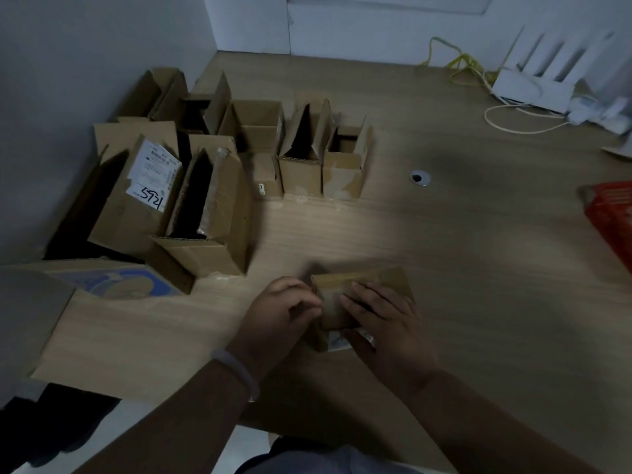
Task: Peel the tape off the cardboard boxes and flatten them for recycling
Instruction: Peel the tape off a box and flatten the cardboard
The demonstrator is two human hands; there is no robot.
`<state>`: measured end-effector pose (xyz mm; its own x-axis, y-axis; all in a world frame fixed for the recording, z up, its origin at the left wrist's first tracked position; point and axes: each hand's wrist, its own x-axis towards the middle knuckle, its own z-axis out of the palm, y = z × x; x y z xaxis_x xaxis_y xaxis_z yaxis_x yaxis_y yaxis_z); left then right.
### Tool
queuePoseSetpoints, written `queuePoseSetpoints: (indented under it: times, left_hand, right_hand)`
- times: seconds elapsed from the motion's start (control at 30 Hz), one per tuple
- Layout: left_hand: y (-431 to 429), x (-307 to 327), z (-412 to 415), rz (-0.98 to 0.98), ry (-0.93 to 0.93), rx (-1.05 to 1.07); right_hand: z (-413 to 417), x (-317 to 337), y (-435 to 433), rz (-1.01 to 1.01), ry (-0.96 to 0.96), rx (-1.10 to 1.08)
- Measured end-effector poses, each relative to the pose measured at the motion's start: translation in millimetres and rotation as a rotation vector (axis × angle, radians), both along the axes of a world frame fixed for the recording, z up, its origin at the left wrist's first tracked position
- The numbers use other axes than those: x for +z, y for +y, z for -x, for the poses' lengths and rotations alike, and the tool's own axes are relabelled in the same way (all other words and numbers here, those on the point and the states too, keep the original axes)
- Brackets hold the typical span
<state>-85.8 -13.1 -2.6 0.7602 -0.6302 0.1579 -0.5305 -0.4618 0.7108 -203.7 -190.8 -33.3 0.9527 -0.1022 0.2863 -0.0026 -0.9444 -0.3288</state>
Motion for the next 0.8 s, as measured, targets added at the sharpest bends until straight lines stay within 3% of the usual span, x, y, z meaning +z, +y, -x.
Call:
queuePoseSetpoints:
  times: [0.07, 0.17, 0.33, 0.6, 0.8]
  left_hand:
    - [-0.2, -1.2, 2.7, 0.024, 0.061, 0.089]
    - [-4.4, 1.7, 8.1, 0.122, 0.315, 0.257]
    - [-20.1, 18.1, 5.7, 0.382, 0.625, 0.263]
    - [-33.1, 5.0, 13.5, 0.183, 0.550, 0.107]
    - [-39.5, -7.7, 16.6, 0.113, 0.474, 0.079]
  right_hand:
    - [-0.5, 1.8, -0.7, -0.014, 0.004, 0.001]
    - [0.0, 2.5, -3.3, -0.111, -0.028, -0.016]
    - [5.5, -3.9, -8.0, -0.487, -0.016, -0.093]
    - [7.7, -14.7, -7.8, -0.760, -0.014, -0.188]
    - [12.7, -24.3, -13.4, -0.683, 0.100, -0.149]
